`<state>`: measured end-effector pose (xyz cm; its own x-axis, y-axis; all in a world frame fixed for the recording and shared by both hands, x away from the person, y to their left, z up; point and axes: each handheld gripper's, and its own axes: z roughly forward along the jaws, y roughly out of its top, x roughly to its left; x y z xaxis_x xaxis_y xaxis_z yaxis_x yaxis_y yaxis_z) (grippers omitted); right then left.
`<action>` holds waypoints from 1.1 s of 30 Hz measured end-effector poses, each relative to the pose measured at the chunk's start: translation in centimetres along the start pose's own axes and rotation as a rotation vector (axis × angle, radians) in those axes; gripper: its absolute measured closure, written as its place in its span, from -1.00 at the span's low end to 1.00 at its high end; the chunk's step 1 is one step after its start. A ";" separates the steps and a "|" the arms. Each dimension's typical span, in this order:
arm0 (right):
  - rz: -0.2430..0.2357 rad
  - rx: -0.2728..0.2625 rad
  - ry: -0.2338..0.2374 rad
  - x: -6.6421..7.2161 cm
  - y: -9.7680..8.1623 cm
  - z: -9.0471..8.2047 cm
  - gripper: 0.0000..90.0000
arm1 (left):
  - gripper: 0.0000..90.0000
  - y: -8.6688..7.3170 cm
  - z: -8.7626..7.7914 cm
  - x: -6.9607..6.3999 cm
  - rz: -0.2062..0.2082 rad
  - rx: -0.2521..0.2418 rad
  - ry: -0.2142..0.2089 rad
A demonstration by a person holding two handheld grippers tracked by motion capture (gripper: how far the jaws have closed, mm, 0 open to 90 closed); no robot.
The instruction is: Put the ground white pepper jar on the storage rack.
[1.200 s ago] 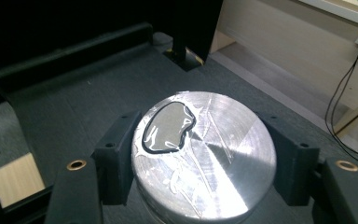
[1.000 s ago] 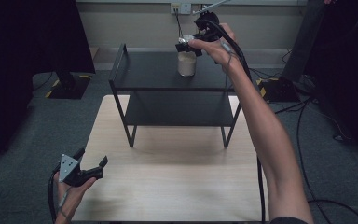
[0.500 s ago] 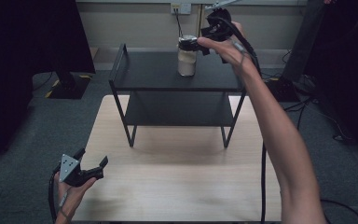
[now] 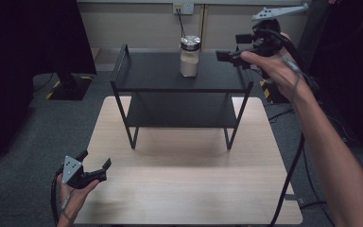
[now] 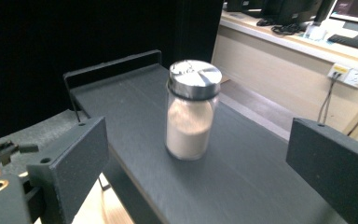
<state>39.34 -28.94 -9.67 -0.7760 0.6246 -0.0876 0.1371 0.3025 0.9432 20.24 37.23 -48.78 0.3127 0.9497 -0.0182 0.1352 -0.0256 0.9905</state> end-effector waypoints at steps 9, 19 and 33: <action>-0.001 -0.005 -0.007 0.2 -4.4 -3.9 -0.86 | -0.98 0.0 0.2 -0.2 0.004 0.011 -0.005; 0.007 -0.016 -0.018 0.4 -7.6 -6.9 -0.85 | -0.98 0.1 0.3 -0.3 0.003 0.018 -0.003; 0.014 -0.021 -0.014 0.3 -8.8 -6.7 -0.84 | -0.98 0.1 0.3 -0.4 -0.003 0.022 -0.009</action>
<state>33.83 -36.23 -15.87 -0.7652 0.6390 -0.0786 0.1350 0.2786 0.9509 20.42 36.77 -48.76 0.3204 0.9470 -0.0219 0.1568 -0.0302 0.9872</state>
